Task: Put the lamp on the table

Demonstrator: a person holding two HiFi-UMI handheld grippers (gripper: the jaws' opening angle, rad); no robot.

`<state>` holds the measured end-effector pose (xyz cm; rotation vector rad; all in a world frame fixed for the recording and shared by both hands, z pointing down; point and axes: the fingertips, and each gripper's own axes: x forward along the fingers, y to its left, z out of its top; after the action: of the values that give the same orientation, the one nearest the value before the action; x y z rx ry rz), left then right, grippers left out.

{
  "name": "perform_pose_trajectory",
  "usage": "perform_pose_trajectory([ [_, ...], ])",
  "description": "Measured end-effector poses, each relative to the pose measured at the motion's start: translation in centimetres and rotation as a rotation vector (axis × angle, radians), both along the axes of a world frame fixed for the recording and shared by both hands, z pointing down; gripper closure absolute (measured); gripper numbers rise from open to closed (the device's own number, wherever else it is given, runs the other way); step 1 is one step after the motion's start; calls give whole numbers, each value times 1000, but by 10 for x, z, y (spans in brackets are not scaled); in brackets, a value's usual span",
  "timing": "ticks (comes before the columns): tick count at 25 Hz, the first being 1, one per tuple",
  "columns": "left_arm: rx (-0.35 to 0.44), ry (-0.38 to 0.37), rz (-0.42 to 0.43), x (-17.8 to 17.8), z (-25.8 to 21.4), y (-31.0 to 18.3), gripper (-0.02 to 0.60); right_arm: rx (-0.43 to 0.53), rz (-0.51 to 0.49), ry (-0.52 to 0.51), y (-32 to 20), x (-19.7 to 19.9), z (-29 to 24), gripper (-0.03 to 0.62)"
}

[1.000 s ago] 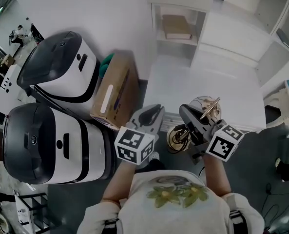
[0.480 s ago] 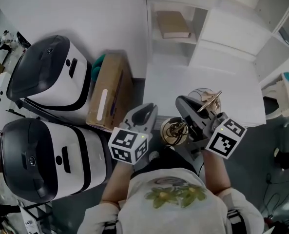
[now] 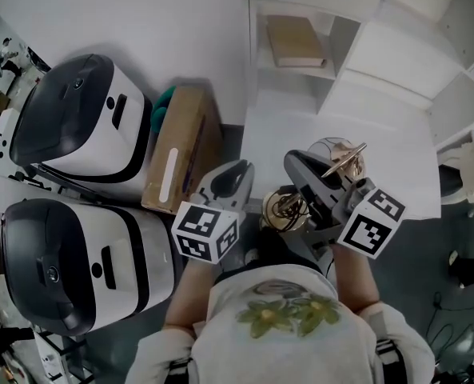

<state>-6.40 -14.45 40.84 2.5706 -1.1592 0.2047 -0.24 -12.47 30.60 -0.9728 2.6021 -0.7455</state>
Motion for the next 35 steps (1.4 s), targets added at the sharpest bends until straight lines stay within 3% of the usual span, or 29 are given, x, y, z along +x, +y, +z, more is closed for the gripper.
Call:
perform_pose_trajectory([
  [14,38,-10,-34,5,-18,-82,520,45,-48,21,-94,4,-16,563],
  [35,15,-22,-105,1,-12,-143,520,-35,-96,11,-173,7,10,563],
])
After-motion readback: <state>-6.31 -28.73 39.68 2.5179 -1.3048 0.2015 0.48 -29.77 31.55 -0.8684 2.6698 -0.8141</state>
